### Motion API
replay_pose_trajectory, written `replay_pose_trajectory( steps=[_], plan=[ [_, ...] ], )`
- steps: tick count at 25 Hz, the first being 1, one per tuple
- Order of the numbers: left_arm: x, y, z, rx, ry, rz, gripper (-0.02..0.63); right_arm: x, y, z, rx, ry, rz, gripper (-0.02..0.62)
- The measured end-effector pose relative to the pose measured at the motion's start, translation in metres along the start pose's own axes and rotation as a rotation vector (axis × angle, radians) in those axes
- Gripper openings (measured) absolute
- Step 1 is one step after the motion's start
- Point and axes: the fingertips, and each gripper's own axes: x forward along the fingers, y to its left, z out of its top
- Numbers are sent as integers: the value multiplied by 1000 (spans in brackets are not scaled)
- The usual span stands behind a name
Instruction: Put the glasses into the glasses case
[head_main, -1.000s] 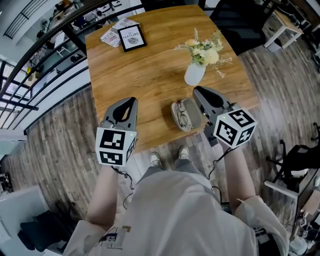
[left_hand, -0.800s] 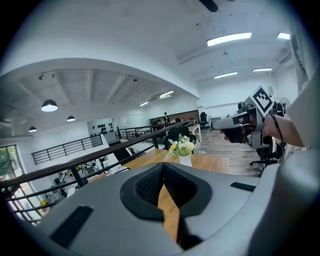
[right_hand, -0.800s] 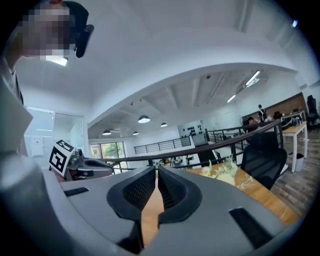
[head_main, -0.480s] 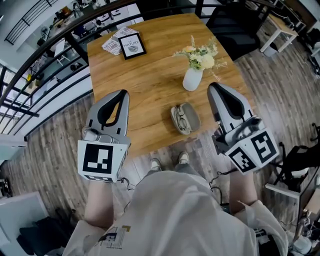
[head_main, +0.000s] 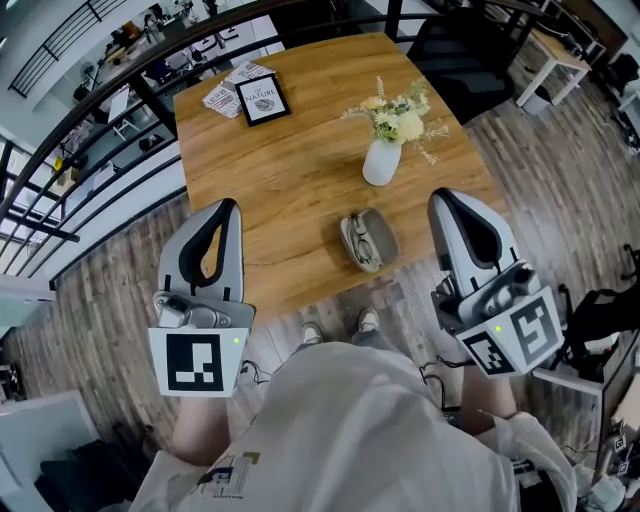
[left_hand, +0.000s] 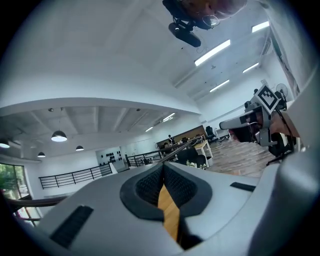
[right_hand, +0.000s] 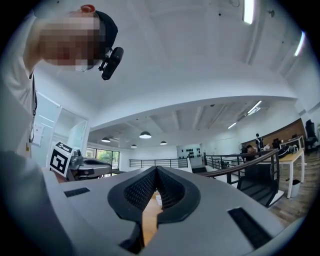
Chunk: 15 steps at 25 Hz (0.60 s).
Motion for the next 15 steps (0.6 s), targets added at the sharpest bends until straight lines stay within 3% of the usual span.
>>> replay_pose_trajectory(
  steps=[15],
  plan=[
    [-7,-15,-29,-25,103,-22,17,3,12,-25,1,63,27,26]
  ],
)
